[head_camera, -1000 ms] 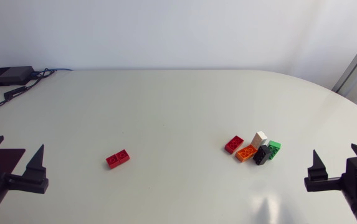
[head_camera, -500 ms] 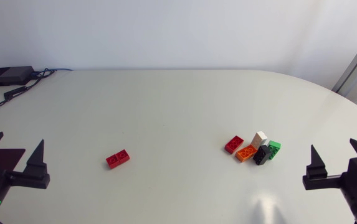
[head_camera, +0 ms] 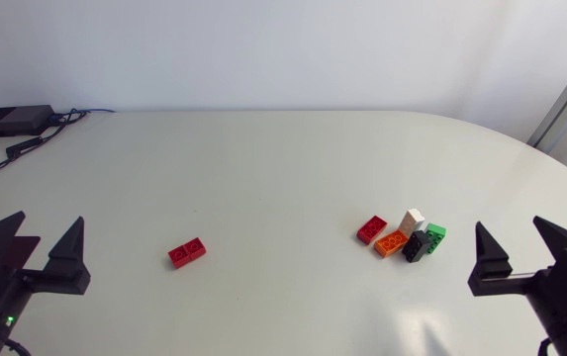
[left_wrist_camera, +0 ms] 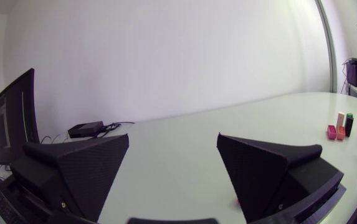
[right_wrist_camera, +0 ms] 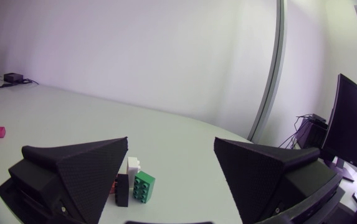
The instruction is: Sort duplo bricks by size, large to the right and small to the left
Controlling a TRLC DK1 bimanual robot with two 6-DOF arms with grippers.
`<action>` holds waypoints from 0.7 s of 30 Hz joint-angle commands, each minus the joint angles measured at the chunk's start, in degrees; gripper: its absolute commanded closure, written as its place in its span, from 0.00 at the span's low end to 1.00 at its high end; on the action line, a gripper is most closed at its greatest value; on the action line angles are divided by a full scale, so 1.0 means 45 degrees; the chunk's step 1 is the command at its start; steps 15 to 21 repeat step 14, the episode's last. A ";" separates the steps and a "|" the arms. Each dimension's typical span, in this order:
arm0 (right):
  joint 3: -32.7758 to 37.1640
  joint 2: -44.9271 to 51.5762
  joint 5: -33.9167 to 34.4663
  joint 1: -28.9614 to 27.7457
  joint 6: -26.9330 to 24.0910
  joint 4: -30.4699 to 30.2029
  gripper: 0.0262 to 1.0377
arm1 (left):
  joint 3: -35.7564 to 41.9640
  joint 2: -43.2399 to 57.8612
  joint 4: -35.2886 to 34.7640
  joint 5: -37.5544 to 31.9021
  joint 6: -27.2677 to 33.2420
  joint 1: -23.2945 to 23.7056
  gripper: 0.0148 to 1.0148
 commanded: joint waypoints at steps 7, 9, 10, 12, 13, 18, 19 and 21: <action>-0.0690 -0.0149 0.0162 0.0929 0.2211 0.0396 0.04 | -0.0786 -0.0082 0.0934 0.0539 -0.2142 -0.0250 0.03; -0.0725 -0.0162 0.0172 0.1139 0.2635 0.0486 0.04 | -0.0898 -0.0071 0.1120 0.0646 -0.2543 -0.0293 0.03; -0.0726 -0.0163 0.0172 0.1144 0.2645 0.0488 0.04 | -0.0901 -0.0070 0.1124 0.0648 -0.2552 -0.0294 0.03; -0.0726 -0.0163 0.0172 0.1144 0.2645 0.0488 0.04 | -0.0901 -0.0070 0.1124 0.0648 -0.2552 -0.0294 0.03; -0.0726 -0.0163 0.0172 0.1144 0.2645 0.0488 0.04 | -0.0901 -0.0070 0.1124 0.0648 -0.2552 -0.0294 0.03; -0.0726 -0.0163 0.0172 0.1144 0.2645 0.0488 0.04 | -0.0901 -0.0070 0.1124 0.0648 -0.2552 -0.0294 0.03; -0.0726 -0.0163 0.0172 0.1144 0.2645 0.0488 0.04 | -0.0901 -0.0070 0.1124 0.0648 -0.2552 -0.0294 0.03; -0.0726 -0.0163 0.0172 0.1144 0.2645 0.0488 0.04 | -0.0901 -0.0070 0.1124 0.0648 -0.2552 -0.0294 0.03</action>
